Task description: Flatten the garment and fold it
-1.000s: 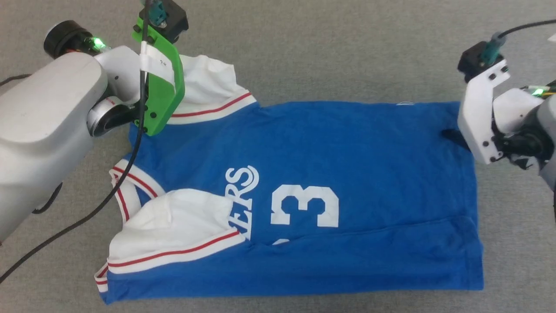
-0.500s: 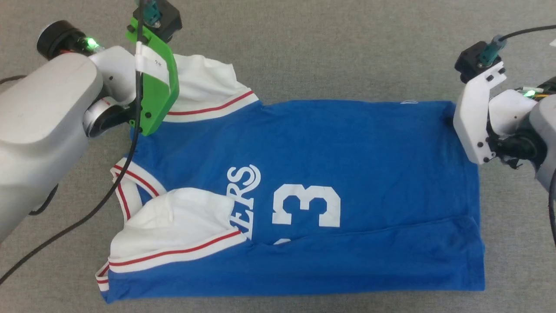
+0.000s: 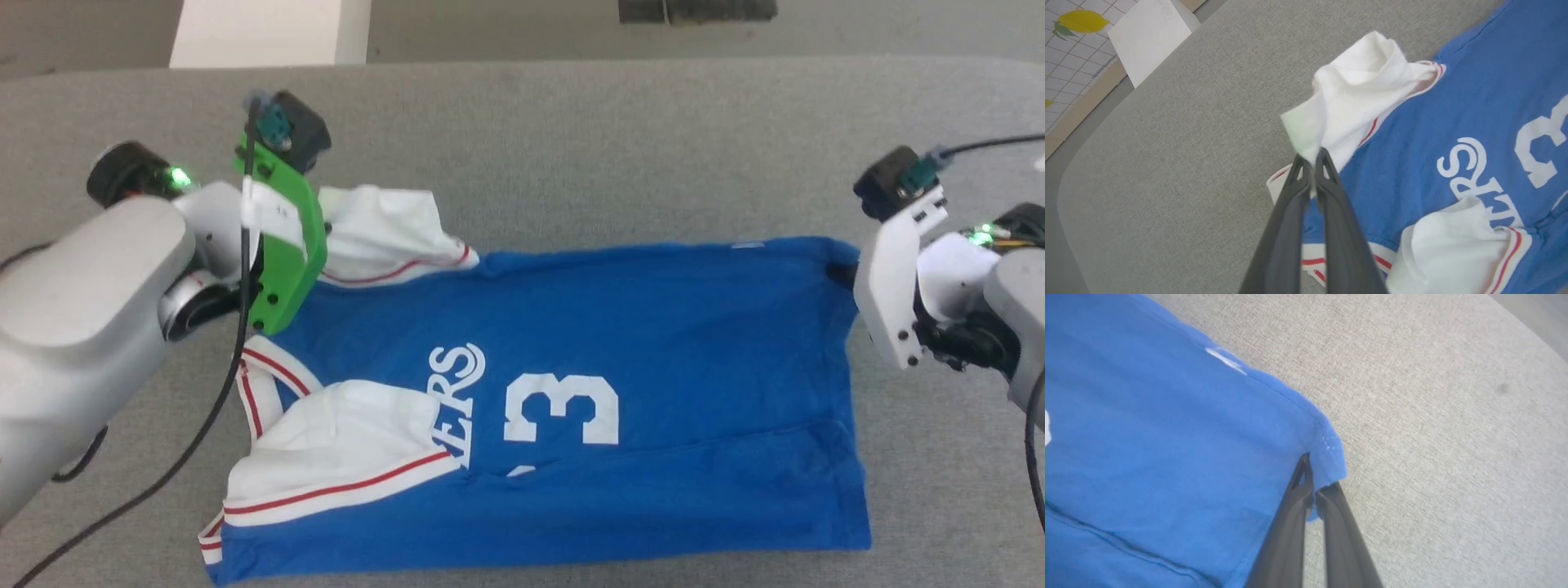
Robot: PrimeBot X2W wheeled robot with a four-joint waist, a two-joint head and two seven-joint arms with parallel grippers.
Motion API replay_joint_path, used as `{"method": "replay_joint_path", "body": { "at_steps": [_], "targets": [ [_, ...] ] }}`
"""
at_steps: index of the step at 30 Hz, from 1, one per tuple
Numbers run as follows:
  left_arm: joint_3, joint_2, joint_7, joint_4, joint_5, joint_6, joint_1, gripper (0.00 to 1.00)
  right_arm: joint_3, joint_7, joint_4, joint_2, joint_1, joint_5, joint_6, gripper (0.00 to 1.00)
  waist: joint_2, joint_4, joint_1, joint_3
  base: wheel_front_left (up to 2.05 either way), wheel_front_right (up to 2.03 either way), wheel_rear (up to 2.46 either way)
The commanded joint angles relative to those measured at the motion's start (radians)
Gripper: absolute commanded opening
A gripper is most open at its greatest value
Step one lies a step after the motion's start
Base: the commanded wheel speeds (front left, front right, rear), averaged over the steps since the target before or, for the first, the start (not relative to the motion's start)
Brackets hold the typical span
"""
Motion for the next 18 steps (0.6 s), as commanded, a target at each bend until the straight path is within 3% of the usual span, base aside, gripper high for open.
{"method": "replay_joint_path", "body": {
  "at_steps": [1, 13, 18],
  "targets": [
    [0.0, 0.018, -0.017, -0.015, 0.015, -0.002, 0.028, 0.0, 0.008, -0.032, -0.01, -0.015, 0.027, 0.011, -0.002, 0.0, -0.0001, 0.003, 0.0, -0.08, 0.0, 0.0, 0.0],
    [0.0, 0.14, -0.1, -0.178, 0.033, -0.001, 0.245, 0.0, 0.041, -0.208, -0.141, -0.127, 0.202, 0.044, -0.002, 0.0, -0.0001, 0.025, 0.0, -0.194, 0.0, 0.0, 0.0],
    [0.0, 0.177, -0.115, -0.236, 0.026, 0.032, 0.357, 0.0, 0.032, -0.242, -0.184, -0.149, 0.291, 0.034, -0.002, 0.0, -0.0001, 0.032, 0.0, -0.208, 0.0, 0.0, 0.0]
  ]
}}
